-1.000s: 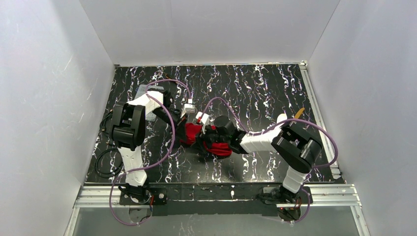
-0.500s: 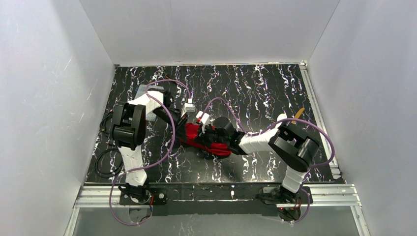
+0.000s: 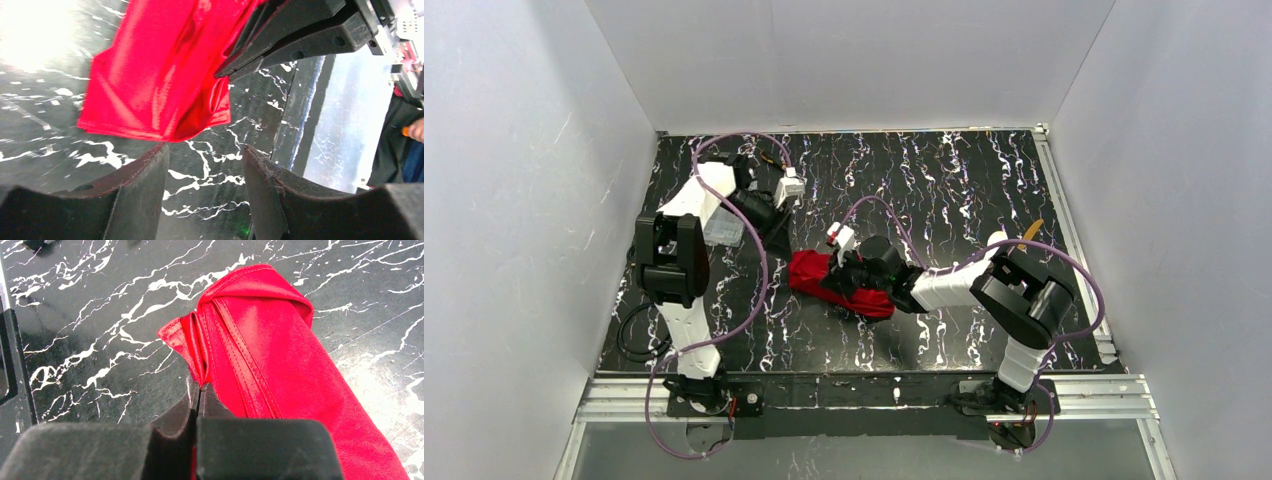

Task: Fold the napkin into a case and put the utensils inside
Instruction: Pick up the 2/3-rectangle-folded napkin from the center of the board.

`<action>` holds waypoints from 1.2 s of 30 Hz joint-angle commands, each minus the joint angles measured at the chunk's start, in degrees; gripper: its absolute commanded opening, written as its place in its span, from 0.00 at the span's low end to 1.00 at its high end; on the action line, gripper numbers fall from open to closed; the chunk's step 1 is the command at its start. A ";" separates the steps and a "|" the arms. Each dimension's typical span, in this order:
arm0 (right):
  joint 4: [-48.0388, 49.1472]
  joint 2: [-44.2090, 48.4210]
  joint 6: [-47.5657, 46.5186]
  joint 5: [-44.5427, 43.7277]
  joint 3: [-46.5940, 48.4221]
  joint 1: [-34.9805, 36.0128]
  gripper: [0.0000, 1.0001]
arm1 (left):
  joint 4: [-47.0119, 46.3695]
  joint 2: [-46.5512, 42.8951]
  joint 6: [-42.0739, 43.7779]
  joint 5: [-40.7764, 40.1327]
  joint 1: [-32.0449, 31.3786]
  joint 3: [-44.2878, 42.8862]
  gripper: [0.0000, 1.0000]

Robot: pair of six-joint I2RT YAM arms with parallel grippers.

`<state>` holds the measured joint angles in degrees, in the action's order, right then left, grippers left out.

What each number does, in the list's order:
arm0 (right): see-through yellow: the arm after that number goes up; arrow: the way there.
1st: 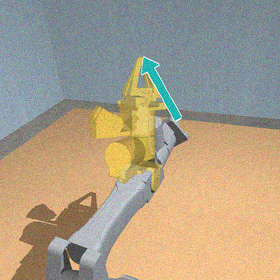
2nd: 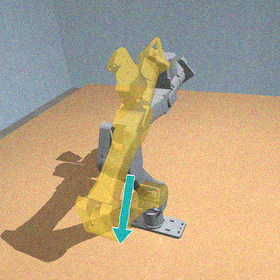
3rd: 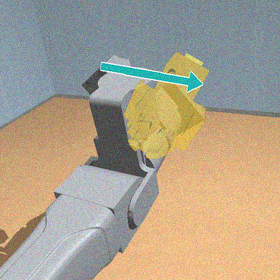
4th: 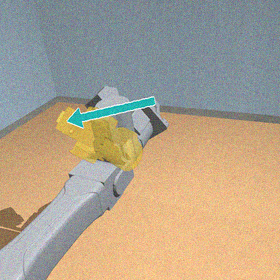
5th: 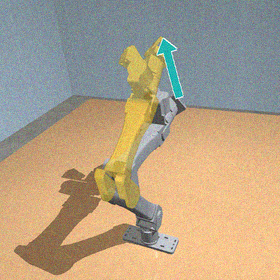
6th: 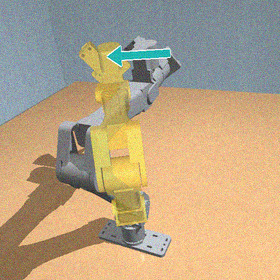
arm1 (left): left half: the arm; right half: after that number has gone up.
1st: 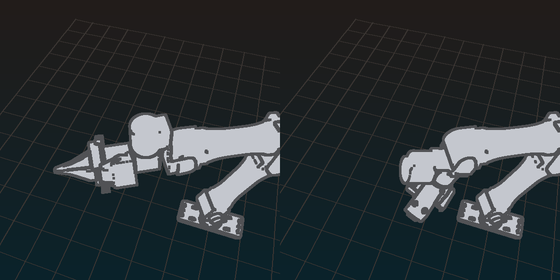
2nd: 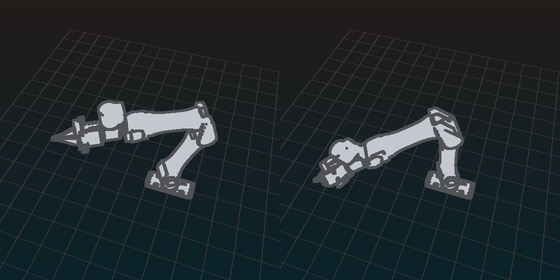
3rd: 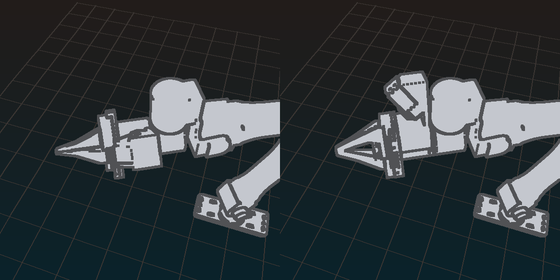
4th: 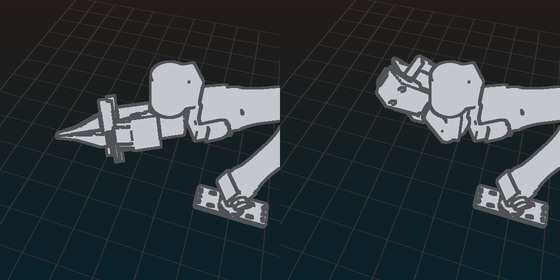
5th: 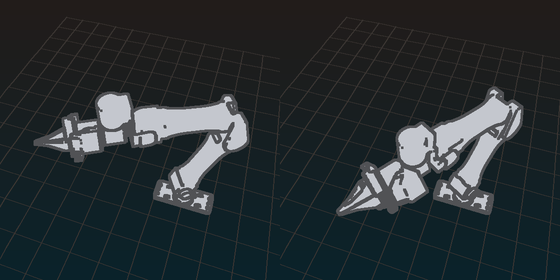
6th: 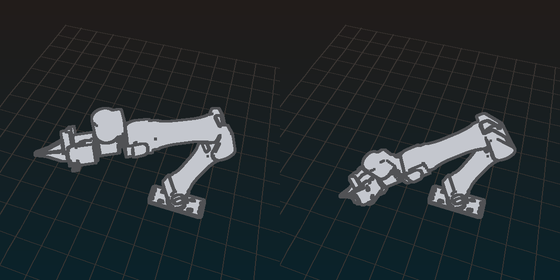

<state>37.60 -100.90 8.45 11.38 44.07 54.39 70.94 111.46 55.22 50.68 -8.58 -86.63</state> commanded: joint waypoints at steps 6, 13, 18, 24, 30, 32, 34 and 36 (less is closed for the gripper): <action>-5.07 -0.59 2.11 1.57 2.80 -1.59 0.01 | -15.74 -2.43 -20.89 -9.75 1.06 -0.09 0.50; -12.18 -4.46 5.97 4.92 9.07 -3.51 0.01 | -22.79 -3.31 -25.33 -12.85 -2.27 6.91 0.52; -20.19 -7.30 8.40 6.54 14.22 -5.71 0.01 | -26.37 -3.36 -28.23 -14.31 -2.32 9.61 0.49; -26.68 -7.86 9.52 8.64 17.61 -6.93 0.01 | -28.19 -4.02 -29.32 -13.80 -2.32 11.42 0.31; -33.11 -8.35 9.93 8.84 21.19 -6.85 0.01 | -28.54 -3.85 -29.40 -12.40 -2.32 11.84 0.13; -34.34 -8.61 9.90 9.03 21.99 -6.85 0.01 | -28.55 -3.77 -29.55 -12.19 -2.32 11.76 0.12; -35.88 -8.76 10.14 9.58 23.07 -6.90 0.01 | -28.65 -4.08 -29.52 -12.13 -2.32 11.70 0.12; -37.18 -8.79 10.22 9.97 23.98 -6.88 0.01 | -28.88 -4.28 -29.57 -12.16 -2.28 11.53 0.13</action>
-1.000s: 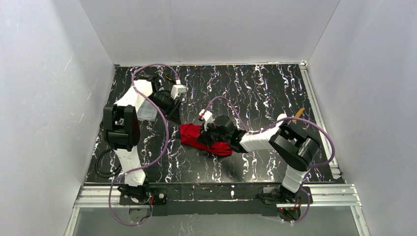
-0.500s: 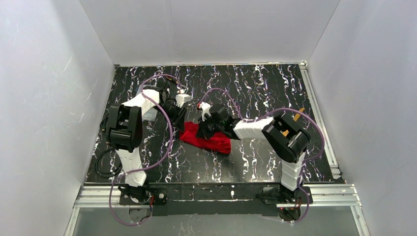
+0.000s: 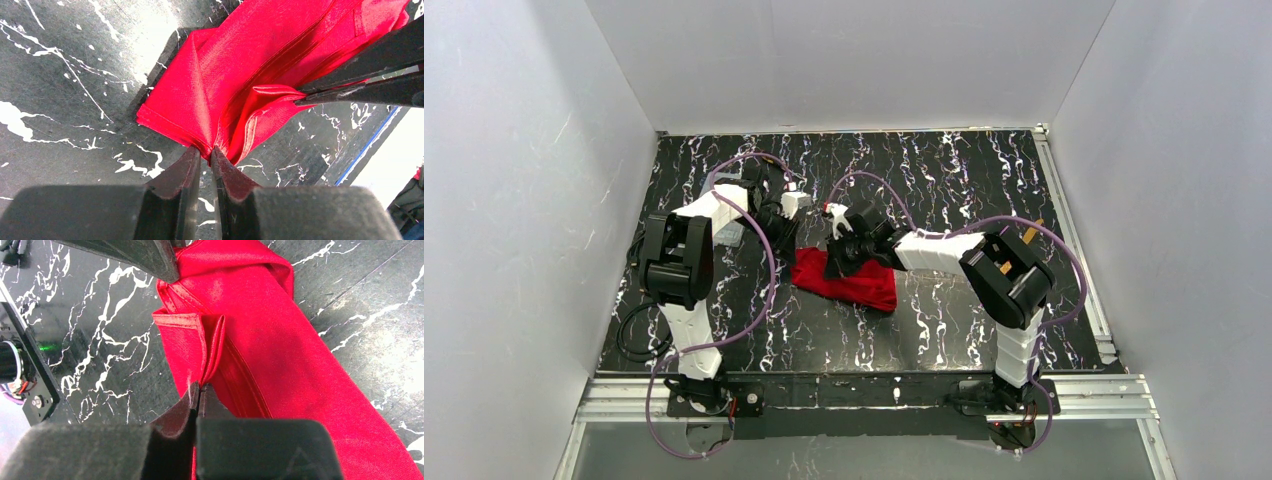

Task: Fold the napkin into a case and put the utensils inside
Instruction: Pick up the 2/3-rectangle-folded napkin from the center of the board, then stuff the top corner of the smaller-rectangle-folded napkin into the folded napkin.

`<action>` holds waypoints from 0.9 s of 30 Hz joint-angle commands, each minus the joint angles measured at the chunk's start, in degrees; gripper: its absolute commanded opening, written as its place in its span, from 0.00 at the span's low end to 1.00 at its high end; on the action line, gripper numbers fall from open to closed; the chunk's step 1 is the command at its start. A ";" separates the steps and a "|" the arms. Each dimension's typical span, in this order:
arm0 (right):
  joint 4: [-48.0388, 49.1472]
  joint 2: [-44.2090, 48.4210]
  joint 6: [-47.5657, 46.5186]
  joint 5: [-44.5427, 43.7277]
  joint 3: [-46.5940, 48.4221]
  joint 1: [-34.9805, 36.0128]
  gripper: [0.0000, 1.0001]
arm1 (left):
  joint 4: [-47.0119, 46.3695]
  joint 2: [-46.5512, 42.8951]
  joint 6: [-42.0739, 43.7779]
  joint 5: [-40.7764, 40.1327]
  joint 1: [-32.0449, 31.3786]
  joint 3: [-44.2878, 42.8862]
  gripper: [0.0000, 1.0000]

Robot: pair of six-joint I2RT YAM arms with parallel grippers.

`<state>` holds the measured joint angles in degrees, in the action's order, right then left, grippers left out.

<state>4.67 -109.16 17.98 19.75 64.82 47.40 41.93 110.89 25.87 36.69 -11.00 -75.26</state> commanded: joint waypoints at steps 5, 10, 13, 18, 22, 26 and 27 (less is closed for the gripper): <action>-8.48 -1.57 0.74 0.48 6.34 0.05 0.01 | 0.09 -3.05 0.18 2.68 0.11 0.06 0.09; -13.26 -5.19 0.79 0.43 11.11 -0.82 0.01 | 0.42 -4.00 1.64 3.89 0.12 1.33 0.03; -14.84 -6.49 0.41 1.01 13.58 -0.95 0.01 | 0.97 -4.10 2.41 4.98 0.11 1.57 0.03; -18.28 -8.28 0.29 1.58 16.67 -0.90 0.01 | 2.18 -3.74 3.72 6.66 -0.37 1.43 0.00; -20.33 -8.42 0.33 1.98 18.34 -0.91 0.01 | 2.77 -3.68 4.74 7.92 -0.51 1.84 0.00; -23.55 -9.70 0.13 1.79 21.88 -1.15 0.01 | 3.94 -3.83 5.85 9.01 -0.51 1.73 0.00; -25.30 -10.57 -0.20 1.91 23.18 -1.23 0.01 | 4.13 -3.78 6.00 9.25 -0.55 1.75 0.00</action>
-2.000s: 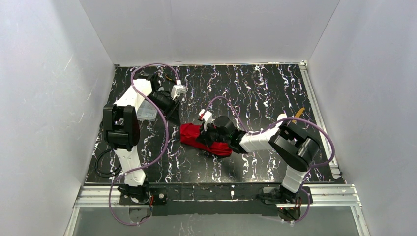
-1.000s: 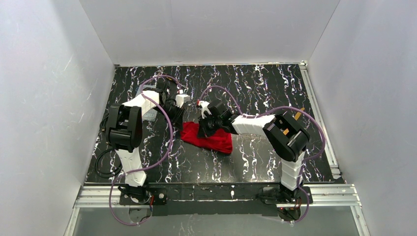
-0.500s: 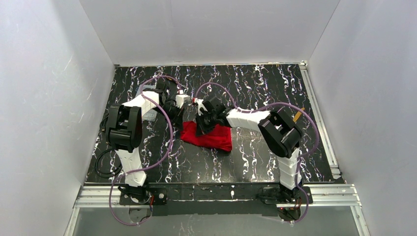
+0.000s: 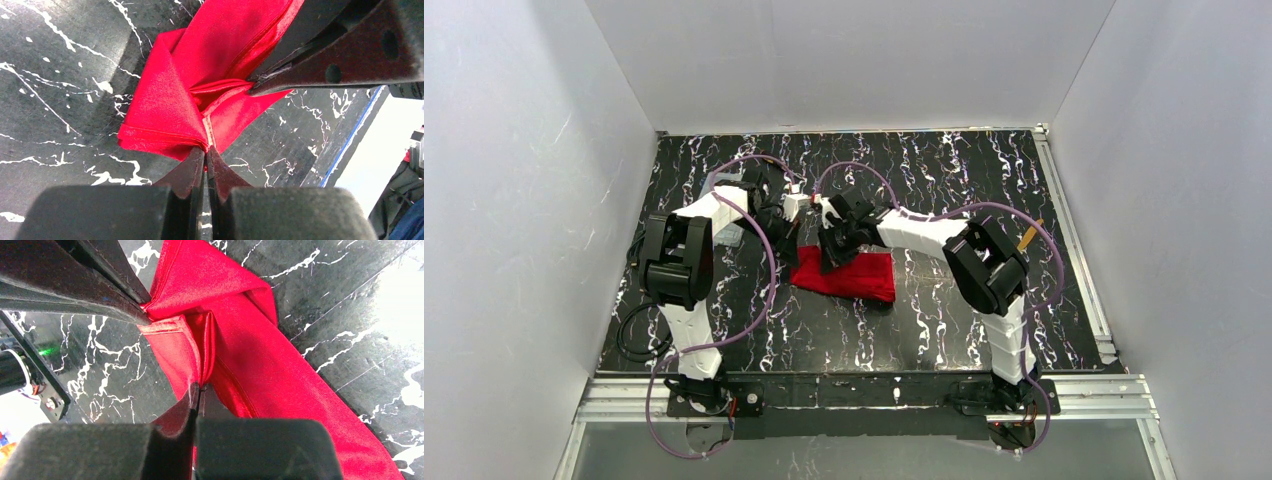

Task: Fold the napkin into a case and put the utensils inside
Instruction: Stuff the top corner of the smaller-rectangle-folded napkin into the folded napkin.

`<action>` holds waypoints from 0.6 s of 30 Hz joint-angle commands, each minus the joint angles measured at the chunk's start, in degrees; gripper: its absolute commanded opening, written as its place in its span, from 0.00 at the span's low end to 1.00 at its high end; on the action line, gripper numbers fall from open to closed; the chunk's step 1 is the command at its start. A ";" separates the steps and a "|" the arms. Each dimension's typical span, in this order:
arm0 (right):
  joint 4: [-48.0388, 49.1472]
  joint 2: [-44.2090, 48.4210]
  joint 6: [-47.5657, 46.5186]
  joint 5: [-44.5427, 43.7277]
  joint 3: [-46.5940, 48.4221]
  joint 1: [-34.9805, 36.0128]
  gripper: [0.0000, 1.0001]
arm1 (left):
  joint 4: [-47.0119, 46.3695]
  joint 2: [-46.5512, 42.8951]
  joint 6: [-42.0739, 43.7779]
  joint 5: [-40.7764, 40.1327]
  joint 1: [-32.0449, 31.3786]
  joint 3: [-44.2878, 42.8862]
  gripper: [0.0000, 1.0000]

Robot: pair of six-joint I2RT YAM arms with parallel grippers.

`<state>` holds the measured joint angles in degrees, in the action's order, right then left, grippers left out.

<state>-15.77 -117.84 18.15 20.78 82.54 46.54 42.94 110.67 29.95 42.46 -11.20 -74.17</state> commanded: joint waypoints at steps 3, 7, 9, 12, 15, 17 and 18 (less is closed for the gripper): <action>-9.10 -4.57 -1.43 1.57 9.29 -0.81 0.01 | 3.86 -3.62 2.72 4.03 -0.48 0.62 0.00; -13.46 -7.11 -2.70 1.97 13.02 -1.03 0.01 | 4.42 -3.46 3.17 4.70 -0.57 0.70 0.00; -14.00 -7.70 -2.70 2.26 13.50 -1.04 0.01 | 4.68 -3.43 3.42 4.84 -0.62 0.64 0.00; -16.02 -8.36 -3.67 1.92 14.43 -1.10 0.01 | 4.78 -3.42 3.48 4.85 -0.66 0.61 0.00; -15.79 -8.45 -3.39 1.85 13.72 -1.18 0.01 | 4.67 -3.51 3.32 5.33 -0.66 0.70 0.00; -15.96 -8.86 -3.08 1.90 13.83 -1.13 0.01 | 4.42 -3.57 2.89 6.06 -0.66 0.69 0.00; -15.68 -9.01 -2.85 1.87 13.68 -1.12 0.01 | 4.21 -3.68 2.69 6.59 -0.66 0.79 0.00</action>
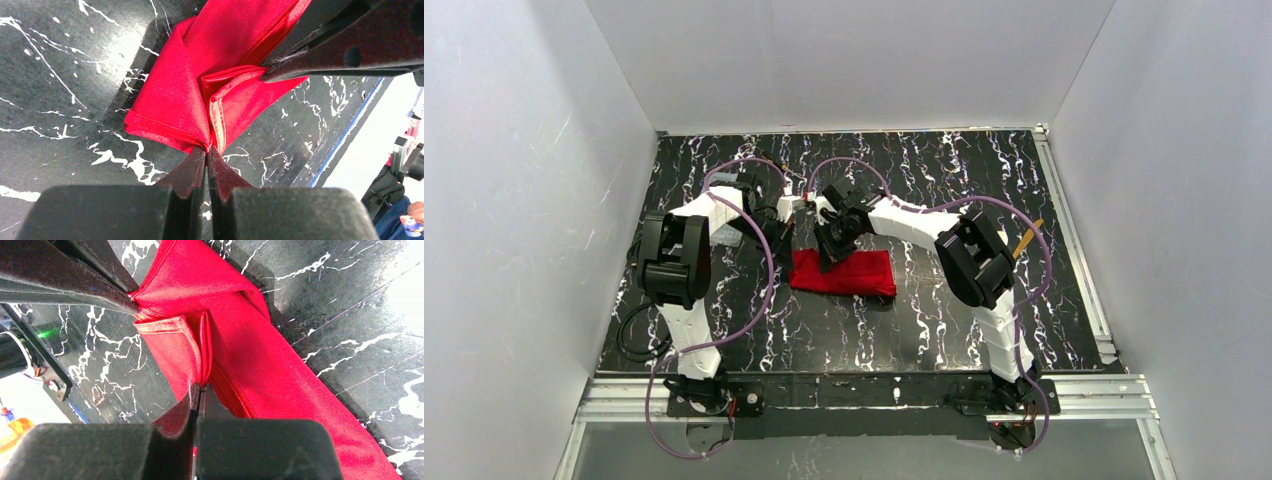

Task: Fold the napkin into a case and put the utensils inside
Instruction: Stuff the top corner of the smaller-rectangle-folded napkin into the folded napkin.

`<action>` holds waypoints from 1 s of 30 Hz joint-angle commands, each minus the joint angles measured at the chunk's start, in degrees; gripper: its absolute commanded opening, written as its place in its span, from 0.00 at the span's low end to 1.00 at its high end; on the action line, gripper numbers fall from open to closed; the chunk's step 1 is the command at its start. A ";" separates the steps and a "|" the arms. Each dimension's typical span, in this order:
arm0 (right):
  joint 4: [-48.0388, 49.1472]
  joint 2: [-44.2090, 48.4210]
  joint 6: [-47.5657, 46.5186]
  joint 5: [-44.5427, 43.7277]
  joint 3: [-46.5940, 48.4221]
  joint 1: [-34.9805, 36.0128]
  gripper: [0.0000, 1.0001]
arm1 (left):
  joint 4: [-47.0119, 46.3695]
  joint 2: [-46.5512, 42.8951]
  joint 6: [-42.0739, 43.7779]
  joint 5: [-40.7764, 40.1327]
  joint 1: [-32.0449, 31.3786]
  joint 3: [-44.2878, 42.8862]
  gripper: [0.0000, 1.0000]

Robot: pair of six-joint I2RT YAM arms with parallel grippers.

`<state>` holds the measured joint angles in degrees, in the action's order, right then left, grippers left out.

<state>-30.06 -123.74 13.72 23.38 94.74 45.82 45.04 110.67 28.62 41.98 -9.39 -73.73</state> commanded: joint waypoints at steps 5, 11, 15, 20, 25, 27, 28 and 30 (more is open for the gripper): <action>1.47 -3.65 3.85 0.52 -0.66 -0.43 0.01 | 0.15 -5.61 3.64 10.00 -2.48 1.60 0.00; 13.11 -1.98 10.40 6.19 -8.04 -1.68 0.01 | -1.84 -8.27 4.76 9.83 -2.57 3.93 0.00; 20.23 0.10 13.99 7.84 -14.09 -3.06 0.01 | -3.03 -9.09 4.07 10.00 -2.57 4.92 0.00; 23.81 1.47 16.00 8.96 -17.15 -3.90 0.01 | -2.84 -8.30 3.77 9.84 -2.57 4.51 0.00; 23.34 2.44 16.01 9.37 -16.61 -4.40 0.01 | -1.72 -7.36 5.12 9.77 -2.57 3.68 0.00; 23.01 2.82 15.68 9.69 -16.67 -4.64 0.01 | -0.58 -6.98 6.63 8.63 -2.72 3.45 0.00; 22.95 2.88 15.52 10.05 -16.58 -4.87 0.01 | -0.35 -6.80 7.34 8.07 -2.74 3.62 0.00; 21.95 2.76 14.73 10.49 -15.72 -5.23 0.01 | 0.03 -6.55 8.70 6.95 -2.87 4.21 0.00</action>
<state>-6.92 -122.91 30.00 35.46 78.96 41.89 42.41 103.83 33.63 49.08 -12.12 -68.75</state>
